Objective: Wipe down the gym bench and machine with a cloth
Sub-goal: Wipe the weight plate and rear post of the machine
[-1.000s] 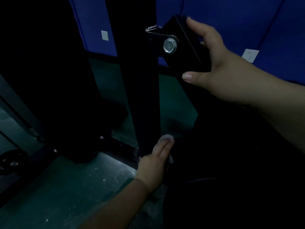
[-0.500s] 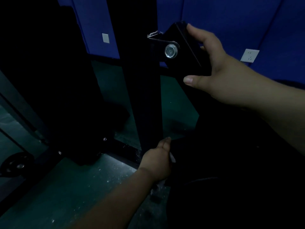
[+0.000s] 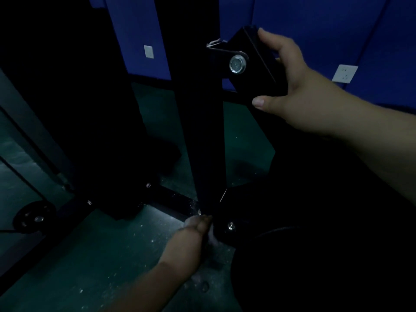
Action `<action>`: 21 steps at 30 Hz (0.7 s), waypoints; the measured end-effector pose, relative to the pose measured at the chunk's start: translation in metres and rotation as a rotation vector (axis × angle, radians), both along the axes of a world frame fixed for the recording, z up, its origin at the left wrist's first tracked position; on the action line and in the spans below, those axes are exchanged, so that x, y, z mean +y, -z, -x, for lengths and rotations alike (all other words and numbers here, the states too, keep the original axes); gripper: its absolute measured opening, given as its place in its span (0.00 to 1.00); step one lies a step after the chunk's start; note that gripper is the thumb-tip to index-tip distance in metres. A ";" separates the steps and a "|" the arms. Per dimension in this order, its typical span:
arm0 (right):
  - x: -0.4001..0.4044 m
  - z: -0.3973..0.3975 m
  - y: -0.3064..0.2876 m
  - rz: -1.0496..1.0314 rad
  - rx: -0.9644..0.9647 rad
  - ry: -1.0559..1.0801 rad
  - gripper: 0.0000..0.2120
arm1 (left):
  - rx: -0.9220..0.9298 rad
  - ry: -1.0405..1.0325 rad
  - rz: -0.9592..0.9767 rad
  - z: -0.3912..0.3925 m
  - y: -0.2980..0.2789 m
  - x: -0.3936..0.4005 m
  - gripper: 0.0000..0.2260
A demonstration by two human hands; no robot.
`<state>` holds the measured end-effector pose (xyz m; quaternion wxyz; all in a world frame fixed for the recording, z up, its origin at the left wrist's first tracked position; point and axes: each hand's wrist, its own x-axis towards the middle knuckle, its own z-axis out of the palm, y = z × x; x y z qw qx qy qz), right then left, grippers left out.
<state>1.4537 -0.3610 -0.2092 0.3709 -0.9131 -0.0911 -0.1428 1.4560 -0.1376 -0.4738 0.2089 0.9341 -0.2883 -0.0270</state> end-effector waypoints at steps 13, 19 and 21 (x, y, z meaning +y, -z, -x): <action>-0.003 0.001 -0.001 0.056 0.010 0.006 0.40 | -0.118 0.018 0.039 -0.019 0.007 -0.044 0.29; -0.002 -0.001 0.001 0.099 -0.014 0.022 0.41 | 0.011 -0.123 0.347 -0.002 0.031 0.002 0.10; 0.000 0.000 0.001 0.104 -0.012 0.021 0.41 | 0.163 -0.287 0.634 -0.004 0.033 0.008 0.11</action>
